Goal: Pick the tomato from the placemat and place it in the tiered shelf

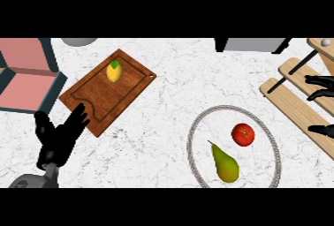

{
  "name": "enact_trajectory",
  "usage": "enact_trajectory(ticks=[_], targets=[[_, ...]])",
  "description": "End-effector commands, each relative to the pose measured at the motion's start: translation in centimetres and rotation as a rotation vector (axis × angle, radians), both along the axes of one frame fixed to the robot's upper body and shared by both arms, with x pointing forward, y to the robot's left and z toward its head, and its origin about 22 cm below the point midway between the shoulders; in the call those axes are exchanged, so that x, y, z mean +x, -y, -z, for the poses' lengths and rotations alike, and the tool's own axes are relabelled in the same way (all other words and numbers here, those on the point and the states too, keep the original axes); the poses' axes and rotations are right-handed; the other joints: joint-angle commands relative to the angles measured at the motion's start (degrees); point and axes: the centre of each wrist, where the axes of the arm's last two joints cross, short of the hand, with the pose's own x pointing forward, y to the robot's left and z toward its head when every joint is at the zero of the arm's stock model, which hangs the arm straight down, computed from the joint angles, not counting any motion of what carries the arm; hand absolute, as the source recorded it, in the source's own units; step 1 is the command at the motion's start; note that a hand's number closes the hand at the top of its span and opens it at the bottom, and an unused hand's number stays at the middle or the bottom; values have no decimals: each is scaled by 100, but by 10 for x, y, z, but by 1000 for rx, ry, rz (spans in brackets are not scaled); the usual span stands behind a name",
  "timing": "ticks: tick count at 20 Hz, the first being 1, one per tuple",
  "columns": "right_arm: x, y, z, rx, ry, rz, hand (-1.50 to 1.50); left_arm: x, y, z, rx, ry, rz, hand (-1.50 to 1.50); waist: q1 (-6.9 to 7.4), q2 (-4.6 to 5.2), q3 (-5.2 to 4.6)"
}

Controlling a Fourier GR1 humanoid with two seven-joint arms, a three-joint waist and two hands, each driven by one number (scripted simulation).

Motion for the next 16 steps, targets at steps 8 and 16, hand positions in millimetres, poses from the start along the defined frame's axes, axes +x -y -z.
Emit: enact_trajectory(ticks=[8, 16], targets=[[6, -23, -60, -348, -199, -239, -150, 2, -7, 6, 21, -17, -42, 0, -294, -45, 13], [12, -98, -63, -425, -204, -59, -150, -14, -5, 19, 13, -38, -41, 0, -253, -44, 15]])
